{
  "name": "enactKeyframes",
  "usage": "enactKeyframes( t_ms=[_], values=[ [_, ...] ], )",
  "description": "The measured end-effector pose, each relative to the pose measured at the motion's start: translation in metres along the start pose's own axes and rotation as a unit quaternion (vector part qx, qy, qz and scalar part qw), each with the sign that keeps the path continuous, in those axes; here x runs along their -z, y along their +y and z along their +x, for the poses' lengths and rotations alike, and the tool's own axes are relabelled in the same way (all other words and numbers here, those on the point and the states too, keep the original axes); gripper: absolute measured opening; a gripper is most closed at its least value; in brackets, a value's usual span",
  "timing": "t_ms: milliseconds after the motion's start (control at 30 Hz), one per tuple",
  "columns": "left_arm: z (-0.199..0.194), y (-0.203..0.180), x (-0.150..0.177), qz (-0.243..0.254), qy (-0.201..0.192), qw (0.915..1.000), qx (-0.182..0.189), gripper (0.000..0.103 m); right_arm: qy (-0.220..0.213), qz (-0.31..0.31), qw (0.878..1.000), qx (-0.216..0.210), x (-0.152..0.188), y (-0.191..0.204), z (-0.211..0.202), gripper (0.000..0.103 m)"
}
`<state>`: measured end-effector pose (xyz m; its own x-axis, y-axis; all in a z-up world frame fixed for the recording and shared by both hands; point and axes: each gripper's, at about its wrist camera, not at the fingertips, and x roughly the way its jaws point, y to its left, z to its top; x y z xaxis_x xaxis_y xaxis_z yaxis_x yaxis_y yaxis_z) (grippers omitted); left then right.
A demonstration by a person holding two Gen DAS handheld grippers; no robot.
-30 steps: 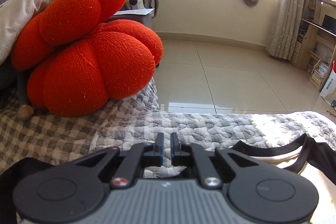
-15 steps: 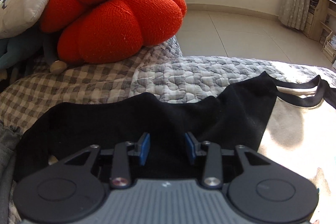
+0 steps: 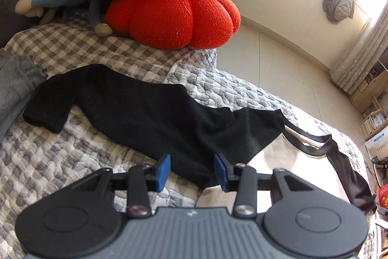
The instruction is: Fold clothes
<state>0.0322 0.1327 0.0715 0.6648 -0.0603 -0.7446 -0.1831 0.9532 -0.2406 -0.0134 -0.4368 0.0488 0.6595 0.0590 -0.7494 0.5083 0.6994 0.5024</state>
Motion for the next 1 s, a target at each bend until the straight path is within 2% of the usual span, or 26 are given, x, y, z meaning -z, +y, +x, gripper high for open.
enactKeyframes(
  t_ms=[67, 200, 267, 333, 467, 567, 633, 700, 800, 900, 933, 1000],
  values=[
    [0.003, 0.001, 0.005, 0.000, 0.003, 1.0000, 0.000, 0.043, -0.006, 0.014, 1.000, 0.009, -0.002, -0.007, 0.005, 0.043],
    [0.012, 0.013, 0.007, 0.001, 0.006, 0.9998, -0.018, 0.043, -0.019, 0.057, 0.998, 0.001, -0.010, -0.021, 0.009, 0.044],
    [0.013, 0.017, 0.007, 0.003, 0.004, 0.9998, -0.017, 0.043, -0.042, 0.050, 0.998, 0.017, -0.016, -0.020, 0.006, 0.044],
    [0.014, 0.018, 0.007, 0.010, -0.001, 0.9998, -0.018, 0.043, -0.053, 0.042, 0.998, 0.014, -0.021, -0.019, 0.005, 0.044],
    [0.016, 0.016, 0.005, 0.016, -0.004, 0.9998, -0.014, 0.043, -0.038, 0.056, 0.997, -0.024, -0.028, -0.018, 0.011, 0.044],
    [0.017, 0.013, 0.005, 0.023, -0.005, 0.9996, -0.012, 0.043, -0.028, 0.064, 0.997, -0.010, -0.026, -0.015, 0.021, 0.044],
    [0.016, 0.011, 0.006, 0.027, -0.003, 0.9996, -0.012, 0.043, -0.052, 0.067, 0.996, 0.007, -0.026, -0.013, 0.019, 0.044],
    [0.015, 0.011, 0.008, 0.027, -0.001, 0.9996, -0.008, 0.043, -0.066, 0.084, 0.994, 0.000, -0.027, -0.016, 0.016, 0.043],
    [0.014, 0.010, 0.010, 0.028, 0.001, 0.9996, -0.004, 0.044, -0.052, 0.094, 0.994, -0.026, -0.028, -0.018, 0.022, 0.043],
    [0.014, 0.007, 0.011, 0.032, 0.002, 0.9995, -0.001, 0.044, -0.051, 0.068, 0.996, -0.006, -0.030, -0.010, 0.029, 0.042],
    [0.015, 0.006, 0.011, 0.033, 0.003, 0.9994, 0.000, 0.045, -0.057, 0.052, 0.997, 0.012, -0.031, -0.006, 0.031, 0.035],
    [0.017, 0.003, 0.014, 0.038, 0.008, 0.9992, 0.002, 0.045, -0.073, 0.020, 0.996, 0.041, -0.031, -0.001, 0.034, 0.030]
  ],
)
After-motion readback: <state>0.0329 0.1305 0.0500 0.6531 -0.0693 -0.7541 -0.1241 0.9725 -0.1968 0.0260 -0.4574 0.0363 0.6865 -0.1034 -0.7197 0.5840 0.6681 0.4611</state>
